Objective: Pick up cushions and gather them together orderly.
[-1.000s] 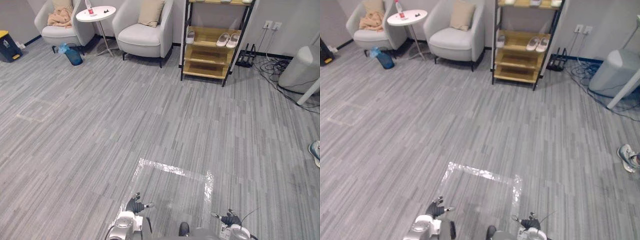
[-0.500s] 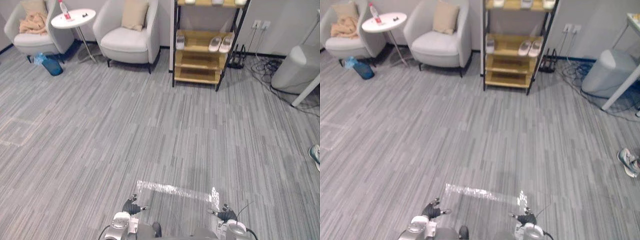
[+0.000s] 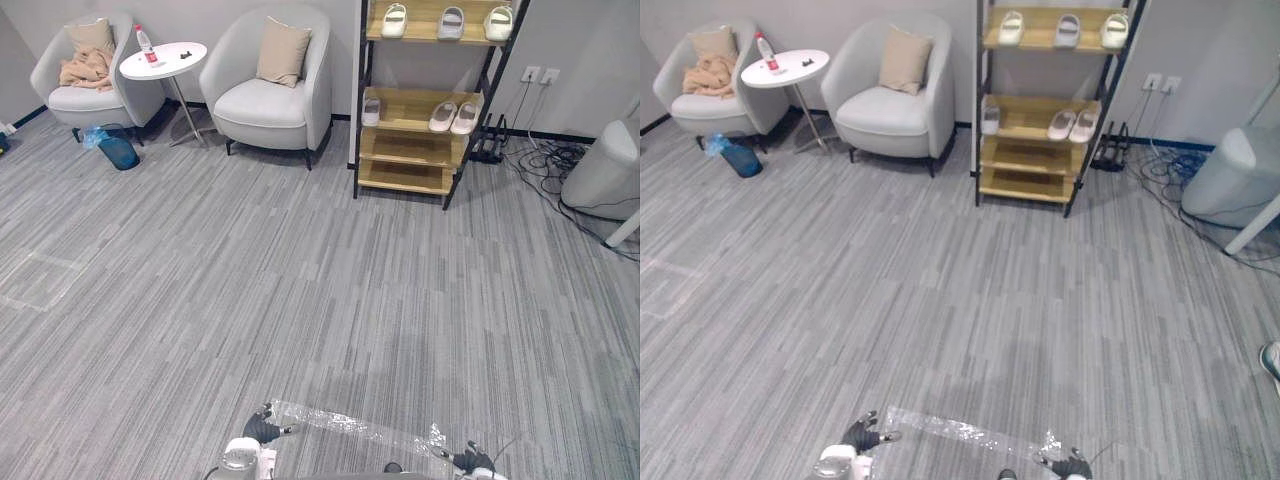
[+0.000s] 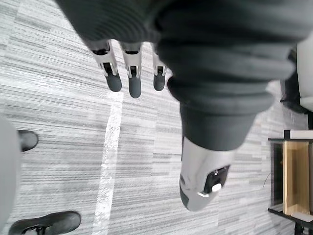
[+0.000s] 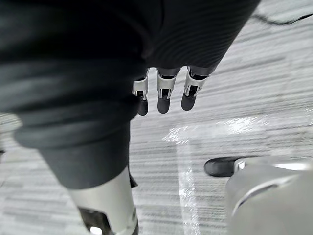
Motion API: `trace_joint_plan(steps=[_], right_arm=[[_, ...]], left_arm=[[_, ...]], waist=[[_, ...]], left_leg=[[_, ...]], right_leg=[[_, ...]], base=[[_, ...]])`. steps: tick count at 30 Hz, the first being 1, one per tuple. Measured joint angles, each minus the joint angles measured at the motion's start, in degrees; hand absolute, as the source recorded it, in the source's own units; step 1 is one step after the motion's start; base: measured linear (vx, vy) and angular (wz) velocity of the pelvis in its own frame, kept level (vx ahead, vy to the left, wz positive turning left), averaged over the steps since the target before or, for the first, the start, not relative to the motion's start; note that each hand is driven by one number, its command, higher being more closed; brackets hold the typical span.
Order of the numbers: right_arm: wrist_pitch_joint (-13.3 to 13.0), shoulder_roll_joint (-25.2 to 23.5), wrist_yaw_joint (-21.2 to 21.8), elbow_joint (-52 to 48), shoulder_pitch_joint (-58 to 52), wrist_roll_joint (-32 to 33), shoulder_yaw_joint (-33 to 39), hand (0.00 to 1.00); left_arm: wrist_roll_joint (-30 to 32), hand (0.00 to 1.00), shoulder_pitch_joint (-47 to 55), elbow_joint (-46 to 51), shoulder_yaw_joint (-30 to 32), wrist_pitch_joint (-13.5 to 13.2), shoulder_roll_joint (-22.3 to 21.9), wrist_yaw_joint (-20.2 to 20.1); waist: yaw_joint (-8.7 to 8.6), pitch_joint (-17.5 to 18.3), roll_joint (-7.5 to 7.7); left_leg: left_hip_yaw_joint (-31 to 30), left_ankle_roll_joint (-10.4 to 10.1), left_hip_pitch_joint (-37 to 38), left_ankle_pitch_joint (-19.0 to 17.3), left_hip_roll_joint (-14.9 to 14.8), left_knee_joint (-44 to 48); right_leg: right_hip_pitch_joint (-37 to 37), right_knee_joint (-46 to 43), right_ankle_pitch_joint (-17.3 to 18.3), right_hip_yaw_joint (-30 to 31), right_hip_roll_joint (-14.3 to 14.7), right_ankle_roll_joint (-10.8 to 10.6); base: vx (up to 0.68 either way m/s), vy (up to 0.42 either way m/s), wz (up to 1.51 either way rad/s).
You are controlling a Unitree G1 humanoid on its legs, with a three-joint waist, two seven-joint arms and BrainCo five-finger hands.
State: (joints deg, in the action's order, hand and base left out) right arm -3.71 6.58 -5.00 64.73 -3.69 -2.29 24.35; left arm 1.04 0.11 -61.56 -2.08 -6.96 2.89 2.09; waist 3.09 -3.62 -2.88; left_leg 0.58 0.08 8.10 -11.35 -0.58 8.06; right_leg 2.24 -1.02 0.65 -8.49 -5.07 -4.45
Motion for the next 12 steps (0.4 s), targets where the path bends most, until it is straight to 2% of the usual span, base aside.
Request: trace_joint_plan(steps=[6,12], right_arm=[[0.3,-0.1,0.1,0.0,-1.1,0.1,0.2,0.0],[0.3,-1.7,0.2,0.0,-0.9,0.1,0.3,0.0]], left_arm=[[0.0,0.0,0.3,-1.0,0.5,0.1,0.2,0.0],[0.0,0.0,0.6,-1.1,0.4,0.1,1.6,0.0]], waist=[[-0.17,1.4,1.0],[-0.1,1.7,1.7]], left_leg=[[-1.1,0.0,0.2,0.0,2.3,0.3],[-1.5,0.0,0.1,0.0,3.3,0.3]], right_leg=[[1.9,3.5,-1.9,0.3,-1.9,-1.3],[1.8,3.5,-2.2,0.6,-2.7,-1.0]], base=[[0.06,0.056,0.0],[0.03,0.021,0.0]])
